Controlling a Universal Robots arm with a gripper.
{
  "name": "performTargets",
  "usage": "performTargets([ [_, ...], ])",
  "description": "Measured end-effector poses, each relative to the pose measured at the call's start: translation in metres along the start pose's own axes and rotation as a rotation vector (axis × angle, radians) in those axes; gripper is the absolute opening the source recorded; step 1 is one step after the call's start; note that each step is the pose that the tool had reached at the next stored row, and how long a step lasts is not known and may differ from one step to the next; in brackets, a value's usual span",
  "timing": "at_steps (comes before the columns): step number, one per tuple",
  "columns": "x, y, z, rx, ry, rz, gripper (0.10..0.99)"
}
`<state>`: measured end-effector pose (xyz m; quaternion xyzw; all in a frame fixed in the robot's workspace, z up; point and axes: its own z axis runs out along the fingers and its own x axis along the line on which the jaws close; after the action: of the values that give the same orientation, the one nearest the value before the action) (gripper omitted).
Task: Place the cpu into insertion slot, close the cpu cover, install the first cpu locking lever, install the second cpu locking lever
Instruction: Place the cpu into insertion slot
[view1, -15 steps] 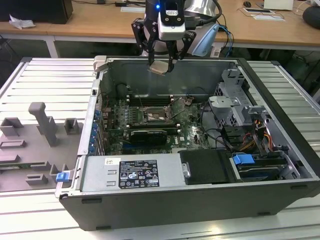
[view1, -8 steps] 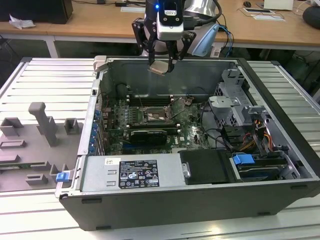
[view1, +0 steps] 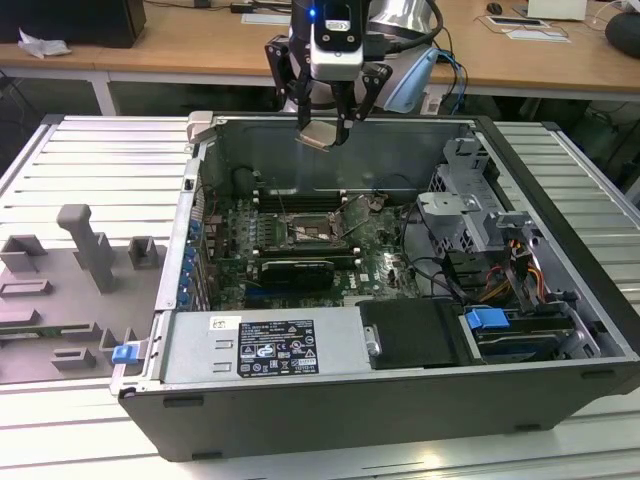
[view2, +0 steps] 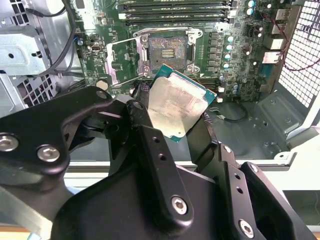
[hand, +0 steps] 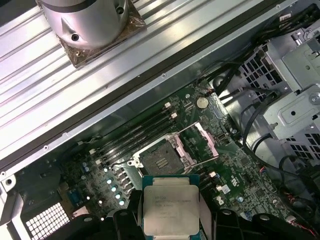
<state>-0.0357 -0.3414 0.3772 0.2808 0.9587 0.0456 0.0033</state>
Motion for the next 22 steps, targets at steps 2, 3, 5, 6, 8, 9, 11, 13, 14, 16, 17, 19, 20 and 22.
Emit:
performTargets([
  [2,0.0000,0.0000,0.0000,0.000,-0.0007,0.008,0.541],
  [3,0.0000,0.0000,0.0000,0.000,-0.0010,0.011,0.541],
  [5,0.0000,0.0000,0.0000,0.000,-0.0017,0.019,0.541],
  [6,0.0000,0.0000,0.0000,0.000,-0.0020,0.022,0.541],
  [8,0.0000,0.0000,0.0000,-0.001,-0.0027,0.030,0.541],
  [9,0.0000,0.0000,0.0000,-0.001,-0.0031,0.035,0.541],
  [11,0.0000,0.0000,0.0000,-0.001,-0.0044,0.049,0.541],
  [13,0.0000,0.0000,0.0000,-0.001,-0.0056,0.062,0.541],
  [14,0.0000,0.0000,0.0000,-0.001,-0.0061,0.068,0.541],
  [16,0.0000,0.0000,0.0000,-0.001,-0.0069,0.077,0.541],
  [17,0.0001,-0.0001,0.0000,-0.002,-0.0074,0.083,0.541],
  [19,0.0001,-0.0001,0.0000,-0.002,-0.0080,0.089,0.541],
  [20,0.0001,-0.0001,0.0000,-0.002,-0.0084,0.093,0.541],
  [22,0.0002,-0.0001,0.0000,-0.002,-0.0095,0.105,0.541],
])
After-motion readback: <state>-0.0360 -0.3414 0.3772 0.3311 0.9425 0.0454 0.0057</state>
